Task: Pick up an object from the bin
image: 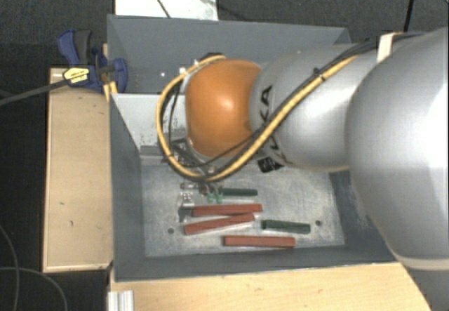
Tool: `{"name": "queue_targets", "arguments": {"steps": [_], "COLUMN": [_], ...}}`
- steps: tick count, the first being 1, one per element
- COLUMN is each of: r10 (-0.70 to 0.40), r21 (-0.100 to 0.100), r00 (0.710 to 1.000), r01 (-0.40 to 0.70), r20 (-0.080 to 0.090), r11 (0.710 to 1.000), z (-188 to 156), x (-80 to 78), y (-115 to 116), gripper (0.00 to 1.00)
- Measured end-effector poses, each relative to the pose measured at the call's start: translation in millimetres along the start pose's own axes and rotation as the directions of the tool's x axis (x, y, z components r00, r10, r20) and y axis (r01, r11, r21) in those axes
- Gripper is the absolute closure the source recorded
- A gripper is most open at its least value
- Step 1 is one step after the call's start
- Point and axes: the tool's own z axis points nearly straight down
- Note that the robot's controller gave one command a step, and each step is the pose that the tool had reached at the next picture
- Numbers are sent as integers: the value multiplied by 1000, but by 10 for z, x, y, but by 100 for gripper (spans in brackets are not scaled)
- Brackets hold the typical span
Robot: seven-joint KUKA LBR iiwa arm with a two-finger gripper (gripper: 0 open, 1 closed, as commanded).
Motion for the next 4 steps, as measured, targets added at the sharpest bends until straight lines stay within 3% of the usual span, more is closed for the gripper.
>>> {"name": "queue_targets", "arguments": {"steps": [1, 2, 3, 4], "r10": [1, -44, -37, -153], "r21": [0, -1, -1, -2], "r00": [1000, 999, 999, 988], "r01": [-1, 44, 37, 153], "r20": [0, 4, 2, 10], "r11": [1000, 999, 999, 988], "z": [0, 347, 769, 851], "x": [0, 201, 17, 234], "y": [0, -229, -493, -723], "gripper": [0, 0, 0, 100]}}
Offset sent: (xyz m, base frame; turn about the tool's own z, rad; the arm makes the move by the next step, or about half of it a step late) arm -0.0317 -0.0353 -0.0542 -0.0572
